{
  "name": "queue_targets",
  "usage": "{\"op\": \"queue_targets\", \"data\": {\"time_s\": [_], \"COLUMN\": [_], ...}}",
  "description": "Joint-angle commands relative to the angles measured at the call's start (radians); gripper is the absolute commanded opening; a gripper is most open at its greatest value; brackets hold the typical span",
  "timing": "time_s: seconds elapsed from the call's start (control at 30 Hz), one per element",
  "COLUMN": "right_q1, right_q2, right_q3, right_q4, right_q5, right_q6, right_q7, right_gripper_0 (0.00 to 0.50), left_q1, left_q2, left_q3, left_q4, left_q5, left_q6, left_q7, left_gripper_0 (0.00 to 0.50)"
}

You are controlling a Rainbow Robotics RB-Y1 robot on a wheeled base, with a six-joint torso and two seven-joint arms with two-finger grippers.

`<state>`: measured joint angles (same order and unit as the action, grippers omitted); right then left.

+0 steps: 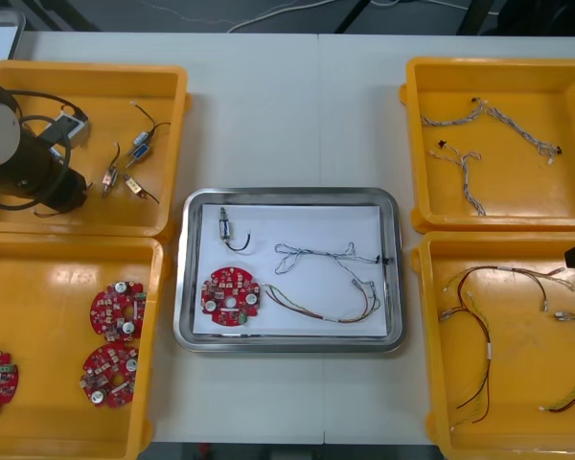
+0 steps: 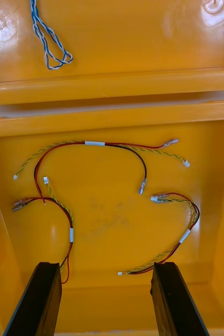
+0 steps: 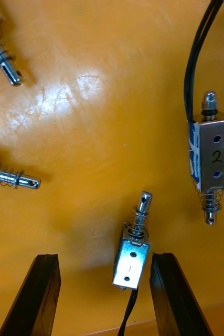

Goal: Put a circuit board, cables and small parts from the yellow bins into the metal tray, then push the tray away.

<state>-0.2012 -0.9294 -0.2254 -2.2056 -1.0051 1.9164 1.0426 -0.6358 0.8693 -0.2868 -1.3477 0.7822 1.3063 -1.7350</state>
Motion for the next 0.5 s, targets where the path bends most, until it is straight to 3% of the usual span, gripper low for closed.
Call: {"op": "queue_targets", "data": {"time_s": [0.03,0.33,0.4,0.5], "right_q1": [0.013,0.013,0.013,0.013], "right_q2": [-0.04,-0.04,-0.04,-0.04], "right_q3": [-0.032,-0.032,-0.032,-0.032], "right_q4": [-0.026,-0.026,-0.026,-0.026], "right_q5": [-0.007,-0.007,-0.007,-0.007], "right_q6": [0.003,0.003,0.003,0.003], "right_q7": [-0.026,-0.026,-0.026,-0.026], "right_gripper_0": [0.5,0.5,0.5,0.5], "left_q1": [-0.045,-0.045,-0.047,-0.047], "left_q2": [-0.021,-0.043,-0.043,-0.043], "left_q3": [-0.008,-0.015,-0.017,-0.02], "left_q4": [-0.004,-0.004,-0.004,-0.004], "left_q5": [-0.017,-0.049,-0.049,-0.049], "left_q6": [-0.001,-0.005,-0.005,-0.009], "left_q7": [-0.052,-0.049,-0.049,-0.047], "left_gripper_0": [0.5,0.495,0.449,0.312]}}
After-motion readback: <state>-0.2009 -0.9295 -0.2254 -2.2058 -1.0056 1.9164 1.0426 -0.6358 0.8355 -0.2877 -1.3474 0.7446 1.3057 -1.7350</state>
